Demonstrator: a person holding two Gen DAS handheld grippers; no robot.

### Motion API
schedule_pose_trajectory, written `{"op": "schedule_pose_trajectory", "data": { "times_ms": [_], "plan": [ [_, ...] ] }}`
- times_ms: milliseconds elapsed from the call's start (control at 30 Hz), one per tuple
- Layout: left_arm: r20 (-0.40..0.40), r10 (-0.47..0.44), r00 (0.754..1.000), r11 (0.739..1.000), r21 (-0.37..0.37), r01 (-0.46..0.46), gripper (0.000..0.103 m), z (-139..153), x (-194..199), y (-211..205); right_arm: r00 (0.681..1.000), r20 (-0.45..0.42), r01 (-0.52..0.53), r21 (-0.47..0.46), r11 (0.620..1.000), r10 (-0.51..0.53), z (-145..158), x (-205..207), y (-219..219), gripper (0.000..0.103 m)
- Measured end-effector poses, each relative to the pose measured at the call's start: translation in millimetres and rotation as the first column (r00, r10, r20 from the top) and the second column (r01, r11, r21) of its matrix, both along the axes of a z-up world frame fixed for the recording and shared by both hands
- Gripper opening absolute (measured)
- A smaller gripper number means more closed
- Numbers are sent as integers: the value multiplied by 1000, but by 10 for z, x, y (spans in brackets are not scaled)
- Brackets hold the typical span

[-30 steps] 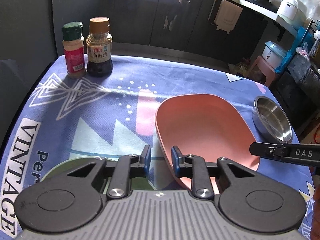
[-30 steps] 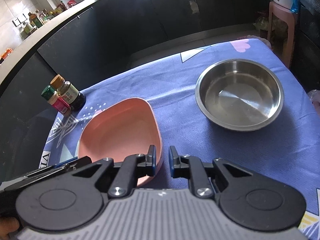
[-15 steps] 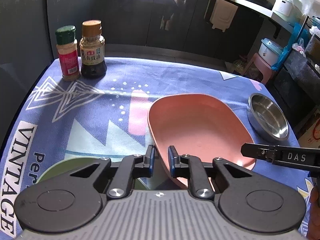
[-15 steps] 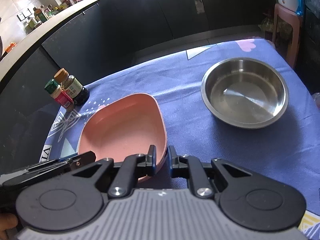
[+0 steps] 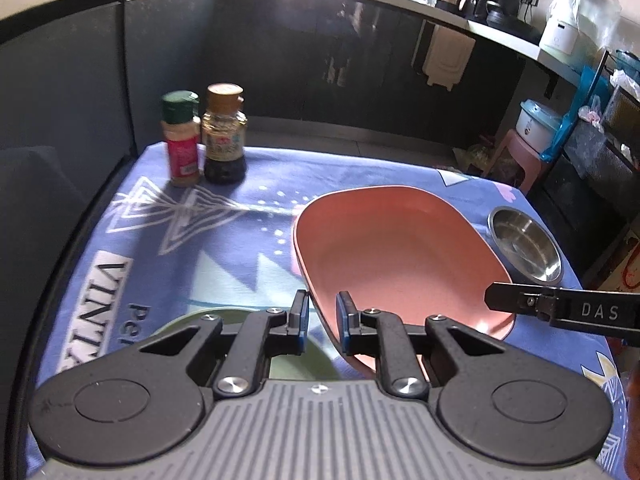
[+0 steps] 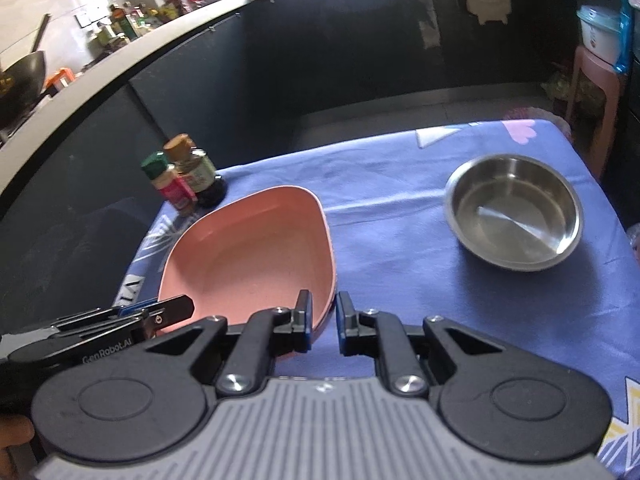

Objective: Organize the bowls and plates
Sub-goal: 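Grasp the pink square plate with both grippers and lower it onto the green plate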

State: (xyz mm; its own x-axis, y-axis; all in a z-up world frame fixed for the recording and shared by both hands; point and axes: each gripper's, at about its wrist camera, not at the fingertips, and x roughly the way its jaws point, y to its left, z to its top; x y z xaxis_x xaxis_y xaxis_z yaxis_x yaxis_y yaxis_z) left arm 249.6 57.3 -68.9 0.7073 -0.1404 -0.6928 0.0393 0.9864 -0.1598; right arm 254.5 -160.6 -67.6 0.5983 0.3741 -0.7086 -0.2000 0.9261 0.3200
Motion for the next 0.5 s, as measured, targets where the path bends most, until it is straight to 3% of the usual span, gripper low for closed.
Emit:
{"op": "schedule_pose_trajectory", "data": {
  "times_ms": [167,500],
  "plan": [
    [14,34,999,999,-3,-34,14,55,-228,242,998,7,-62,1,998,62,54,-125,228,11],
    [35,135,990,991,-15,-135,14,32,-710,716,982,-19,-189,-20,982,189,-118,-377,760,11]
  ]
}}
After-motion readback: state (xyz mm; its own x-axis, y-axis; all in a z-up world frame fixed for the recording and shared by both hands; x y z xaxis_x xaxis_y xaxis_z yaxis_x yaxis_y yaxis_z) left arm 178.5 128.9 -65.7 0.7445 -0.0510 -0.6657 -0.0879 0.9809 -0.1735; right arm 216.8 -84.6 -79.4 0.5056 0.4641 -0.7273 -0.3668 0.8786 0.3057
